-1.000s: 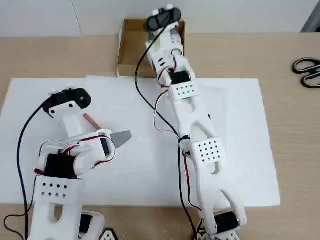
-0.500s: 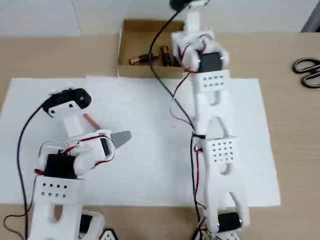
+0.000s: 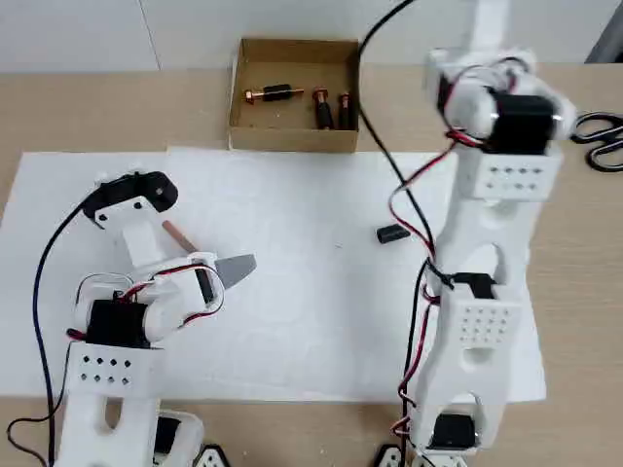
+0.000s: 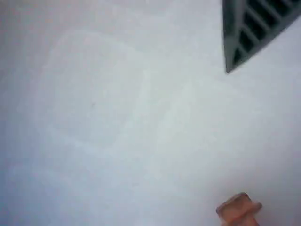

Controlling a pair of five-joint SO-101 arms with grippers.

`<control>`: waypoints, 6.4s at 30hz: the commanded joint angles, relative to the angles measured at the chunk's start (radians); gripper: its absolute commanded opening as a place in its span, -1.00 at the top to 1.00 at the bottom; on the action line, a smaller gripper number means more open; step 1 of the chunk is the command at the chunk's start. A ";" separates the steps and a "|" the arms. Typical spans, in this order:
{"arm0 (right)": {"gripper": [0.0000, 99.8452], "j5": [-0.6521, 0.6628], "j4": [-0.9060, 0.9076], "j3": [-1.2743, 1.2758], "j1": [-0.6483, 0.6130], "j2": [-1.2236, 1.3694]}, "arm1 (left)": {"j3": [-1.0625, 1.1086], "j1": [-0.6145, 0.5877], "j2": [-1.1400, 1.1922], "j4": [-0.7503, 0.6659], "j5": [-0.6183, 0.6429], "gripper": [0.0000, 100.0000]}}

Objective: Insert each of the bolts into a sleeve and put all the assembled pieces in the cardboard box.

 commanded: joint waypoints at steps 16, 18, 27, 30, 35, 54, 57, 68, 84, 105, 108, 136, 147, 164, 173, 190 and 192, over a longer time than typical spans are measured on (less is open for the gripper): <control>0.61 0.009 -0.001 0.835 0.016 -0.487 | -0.005 -0.002 -0.017 -0.038 0.000 0.31; 0.61 0.008 -0.001 0.959 0.016 -0.541 | -0.005 -0.002 -0.017 -0.038 0.000 0.31; 0.61 0.005 -0.002 1.272 0.018 -0.625 | -0.005 -0.018 -0.017 -0.035 -0.002 0.31; 0.61 0.005 -0.002 1.318 0.022 -0.631 | -0.004 -0.081 -0.017 -0.034 -0.002 0.31; 0.61 0.009 -0.002 1.410 0.018 -0.665 | -0.004 -0.210 -0.017 -0.031 -0.002 0.31; 0.61 0.011 -0.033 1.695 0.018 -0.866 | -0.012 -0.273 -0.017 -0.041 0.000 0.31; 0.61 0.011 -0.099 1.699 -0.004 -0.863 | -0.012 -0.278 -0.017 -0.100 0.000 0.31; 0.61 0.091 -0.205 1.702 -0.027 -0.860 | -0.004 -0.273 -0.017 -0.206 0.000 0.31; 0.61 -0.170 -0.427 1.757 -0.105 -0.746 | -0.002 -0.273 -0.017 -0.207 0.000 0.31; 0.61 -0.755 -0.588 1.758 -0.156 -0.519 | 0.087 -0.272 -0.017 -0.293 0.002 0.31; 0.61 -0.755 -0.587 1.758 -0.154 -0.519 | 0.088 -0.272 -0.017 -0.296 0.002 0.31; 0.61 -0.838 -0.587 1.755 -0.151 -0.440 | 0.087 -0.272 -0.017 -0.295 0.000 0.31; 0.61 -0.838 -0.588 1.755 -0.148 -0.438 | 0.088 -0.272 -0.017 -0.295 0.000 0.31; 0.61 -0.838 -0.615 1.760 -0.117 -0.406 | 0.088 -0.272 -0.017 -0.295 0.000 0.31; 0.61 -0.835 -0.615 1.754 -0.117 -0.337 | 0.088 -0.272 -0.017 -0.293 0.000 0.31; 0.95 -0.672 -0.526 1.676 -0.116 -0.412 | 0.081 -0.272 -0.017 -0.293 0.000 0.31; 0.95 -0.624 -0.421 1.608 -0.116 -0.490 | 0.082 -0.272 -0.017 -0.285 0.000 0.31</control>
